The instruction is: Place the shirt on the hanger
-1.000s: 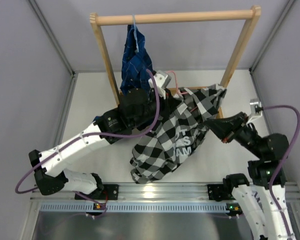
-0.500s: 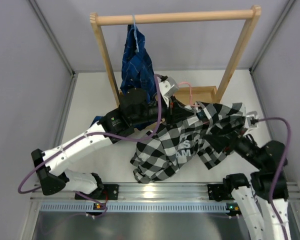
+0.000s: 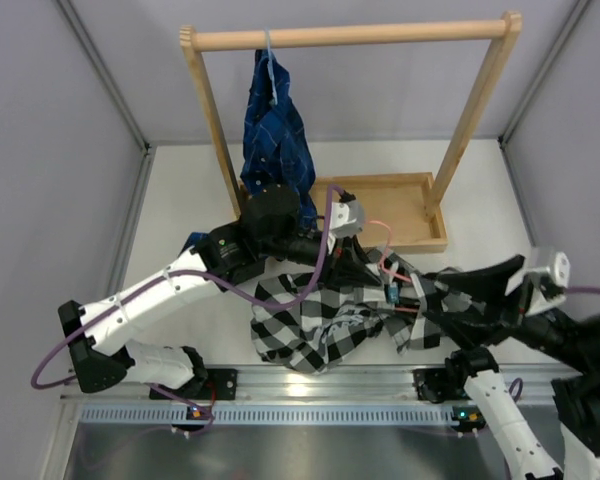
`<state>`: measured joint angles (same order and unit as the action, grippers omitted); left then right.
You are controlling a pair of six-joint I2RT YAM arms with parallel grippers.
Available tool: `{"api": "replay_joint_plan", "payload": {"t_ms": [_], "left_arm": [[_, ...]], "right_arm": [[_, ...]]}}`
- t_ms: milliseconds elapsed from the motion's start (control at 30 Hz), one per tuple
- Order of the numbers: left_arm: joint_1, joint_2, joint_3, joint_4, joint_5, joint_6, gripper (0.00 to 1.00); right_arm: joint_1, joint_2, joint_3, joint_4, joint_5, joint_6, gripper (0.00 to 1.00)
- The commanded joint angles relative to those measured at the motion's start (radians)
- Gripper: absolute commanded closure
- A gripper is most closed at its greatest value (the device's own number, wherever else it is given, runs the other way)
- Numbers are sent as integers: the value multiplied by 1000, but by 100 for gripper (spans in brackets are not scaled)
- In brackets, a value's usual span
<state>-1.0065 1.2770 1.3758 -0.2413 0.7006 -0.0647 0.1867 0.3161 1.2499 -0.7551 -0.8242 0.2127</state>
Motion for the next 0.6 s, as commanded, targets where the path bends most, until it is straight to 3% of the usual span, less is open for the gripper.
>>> {"api": "replay_joint_plan", "payload": {"t_ms": [0, 300, 500, 567], "left_arm": [[-52, 44, 35, 46, 165, -1, 100], [-89, 117, 95, 46, 224, -9, 100], [-106, 157, 141, 46, 226, -11, 100], [-107, 166, 147, 46, 224, -11, 100]], "right_arm": [[7, 119, -78, 231, -186, 95, 35], [10, 176, -257, 715, -288, 345, 38], [10, 176, -320, 827, -306, 424, 46], [11, 173, -326, 835, -309, 425, 53]]}}
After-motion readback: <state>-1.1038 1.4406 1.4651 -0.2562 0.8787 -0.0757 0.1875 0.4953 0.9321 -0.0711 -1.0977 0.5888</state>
